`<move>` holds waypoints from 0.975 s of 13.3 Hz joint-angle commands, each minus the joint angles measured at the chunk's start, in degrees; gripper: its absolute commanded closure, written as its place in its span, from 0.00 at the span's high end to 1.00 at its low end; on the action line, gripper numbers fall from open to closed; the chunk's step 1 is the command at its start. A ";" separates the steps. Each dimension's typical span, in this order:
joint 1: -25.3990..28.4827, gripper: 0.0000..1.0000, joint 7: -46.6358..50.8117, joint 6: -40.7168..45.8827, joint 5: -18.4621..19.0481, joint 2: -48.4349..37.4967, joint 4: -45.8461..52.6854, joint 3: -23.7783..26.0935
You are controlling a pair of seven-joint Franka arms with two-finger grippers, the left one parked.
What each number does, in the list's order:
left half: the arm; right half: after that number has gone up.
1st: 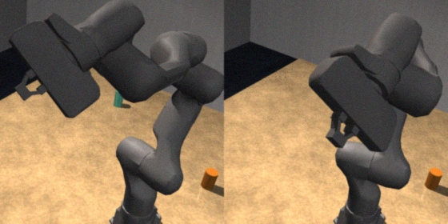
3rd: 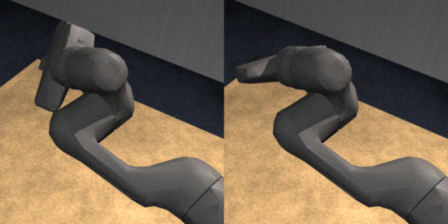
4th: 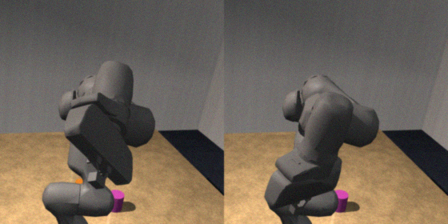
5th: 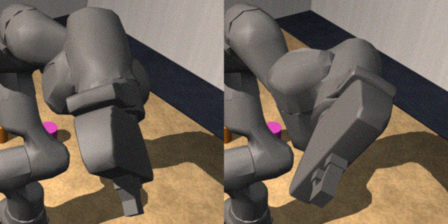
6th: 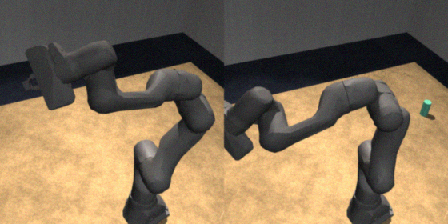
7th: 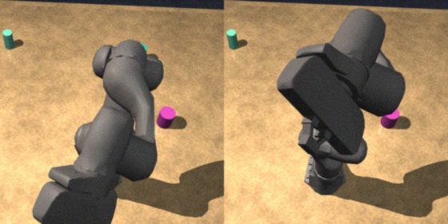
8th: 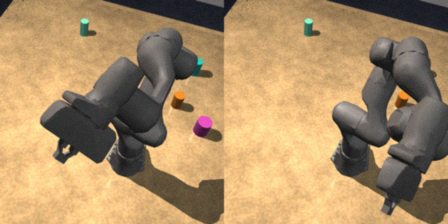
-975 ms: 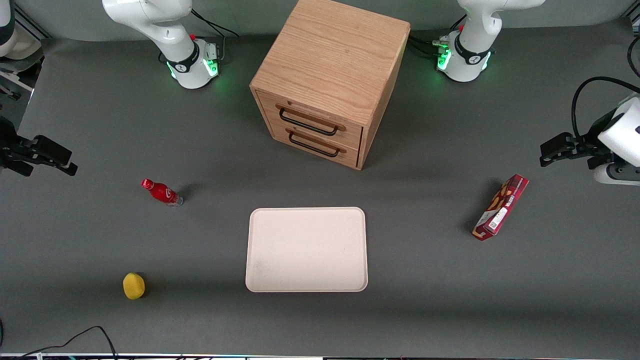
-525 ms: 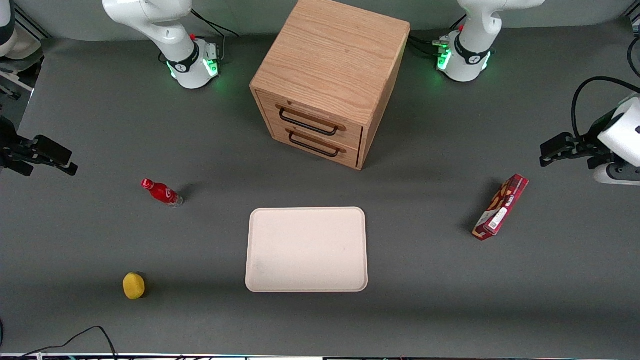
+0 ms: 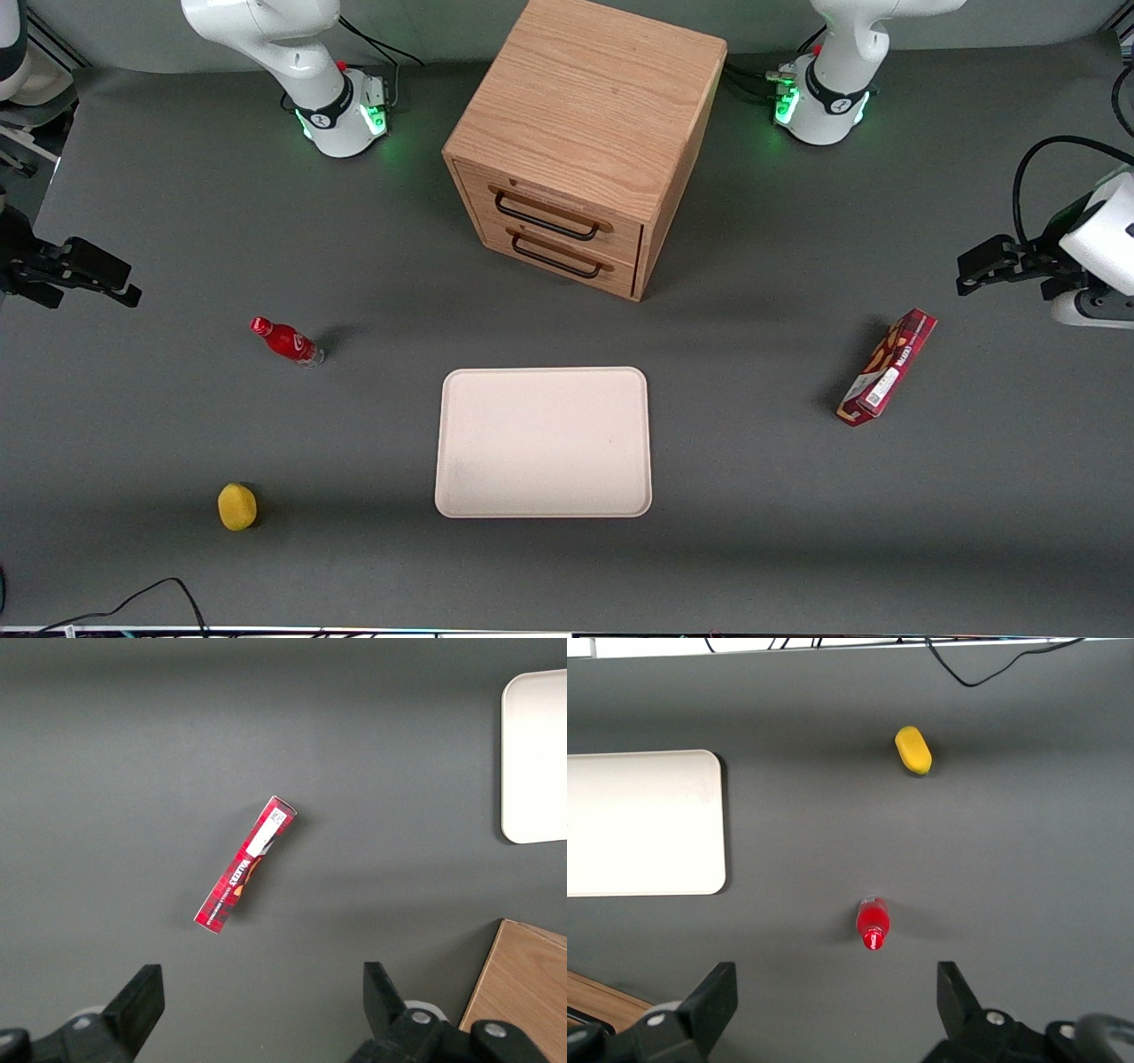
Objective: Place coke bottle on tray
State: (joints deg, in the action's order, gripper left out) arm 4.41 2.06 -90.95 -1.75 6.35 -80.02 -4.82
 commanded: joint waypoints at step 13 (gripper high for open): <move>-0.28 1.00 6.99 -17.48 1.22 -6.17 -25.49 5.52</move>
State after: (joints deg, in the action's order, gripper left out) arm 4.61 9.30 -102.07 -1.49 5.14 -95.91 -0.05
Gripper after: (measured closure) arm 0.000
